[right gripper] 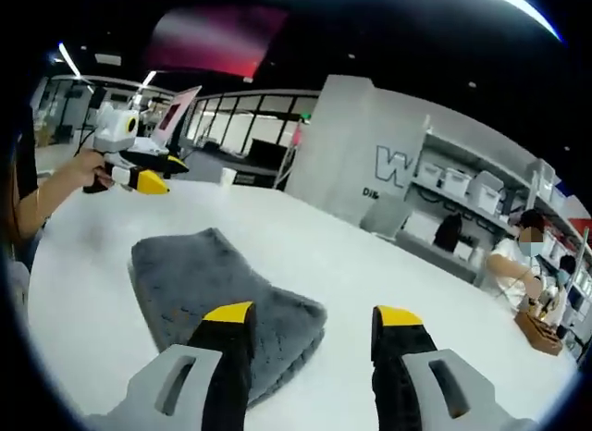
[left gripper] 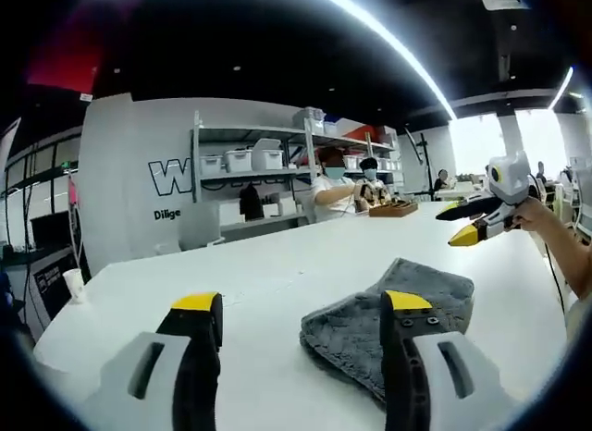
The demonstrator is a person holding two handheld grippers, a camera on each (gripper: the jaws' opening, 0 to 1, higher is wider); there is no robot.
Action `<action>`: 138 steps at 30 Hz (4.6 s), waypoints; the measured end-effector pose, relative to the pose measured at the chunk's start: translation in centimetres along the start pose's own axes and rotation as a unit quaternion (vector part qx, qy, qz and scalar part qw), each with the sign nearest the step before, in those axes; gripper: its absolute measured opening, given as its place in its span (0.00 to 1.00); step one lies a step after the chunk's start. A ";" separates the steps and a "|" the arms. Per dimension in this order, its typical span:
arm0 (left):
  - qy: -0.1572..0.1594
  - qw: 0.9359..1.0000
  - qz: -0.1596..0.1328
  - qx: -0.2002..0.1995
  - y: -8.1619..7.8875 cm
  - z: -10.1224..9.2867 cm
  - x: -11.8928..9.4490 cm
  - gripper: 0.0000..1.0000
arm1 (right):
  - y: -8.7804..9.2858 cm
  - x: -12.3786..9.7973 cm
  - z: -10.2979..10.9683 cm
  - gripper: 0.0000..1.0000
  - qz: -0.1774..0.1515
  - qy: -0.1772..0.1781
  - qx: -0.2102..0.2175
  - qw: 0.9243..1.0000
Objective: Open the folded towel by lifting each exposed corner and separating the folded layers until the towel lies flat within the target outline without major curled edges
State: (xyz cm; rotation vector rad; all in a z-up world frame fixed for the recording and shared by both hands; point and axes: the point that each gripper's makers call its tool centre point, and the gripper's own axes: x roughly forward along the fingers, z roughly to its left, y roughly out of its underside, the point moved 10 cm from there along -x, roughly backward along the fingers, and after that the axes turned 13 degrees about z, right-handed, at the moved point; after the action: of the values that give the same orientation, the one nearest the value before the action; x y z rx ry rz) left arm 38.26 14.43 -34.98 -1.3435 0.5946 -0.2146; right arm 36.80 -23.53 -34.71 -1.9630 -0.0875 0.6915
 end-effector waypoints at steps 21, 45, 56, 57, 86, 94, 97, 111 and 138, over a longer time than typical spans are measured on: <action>0.011 1.000 0.027 0.002 0.6 0.7 3.4 0.66 | 0.1 4.0 -0.5 0.45 0.028 -0.016 0.008 0.999; 0.052 0.996 0.042 -0.051 2.5 0.3 6.4 0.62 | 1.2 8.4 -0.3 0.43 0.055 -0.033 0.020 0.998; 0.071 0.993 0.059 -0.071 4.4 -0.1 7.4 0.59 | 2.7 9.4 -0.2 0.40 0.063 -0.052 0.045 0.996; 0.071 0.993 0.062 -0.075 4.7 -0.1 7.4 0.59 | 2.8 9.6 -0.2 0.40 0.067 -0.053 0.048 0.995; 0.105 0.981 0.098 -0.129 7.6 -1.0 8.6 0.43 | 3.9 9.8 0.3 0.21 0.045 -0.102 0.115 0.987; 0.109 0.977 0.100 -0.156 8.2 -1.0 9.0 0.44 | 3.5 9.4 0.3 0.07 0.016 -0.121 0.126 0.985; 0.110 0.978 0.096 -0.147 8.0 -1.0 8.9 0.44 | 3.4 9.3 0.4 0.06 0.013 -0.118 0.121 0.986; 0.112 0.979 0.093 -0.142 8.0 -0.9 8.8 0.44 | 1.0 7.7 0.9 0.02 -0.073 -0.144 0.094 0.982; 0.111 0.982 0.086 -0.125 8.1 -1.0 8.7 0.46 | -2.1 1.5 4.8 0.02 -0.243 -0.255 -0.088 0.932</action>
State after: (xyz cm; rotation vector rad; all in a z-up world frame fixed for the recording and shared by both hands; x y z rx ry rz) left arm 43.48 11.29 -45.24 -1.5113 0.9461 -0.1516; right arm 36.07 -18.16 -35.16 -1.7725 -0.9503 0.8583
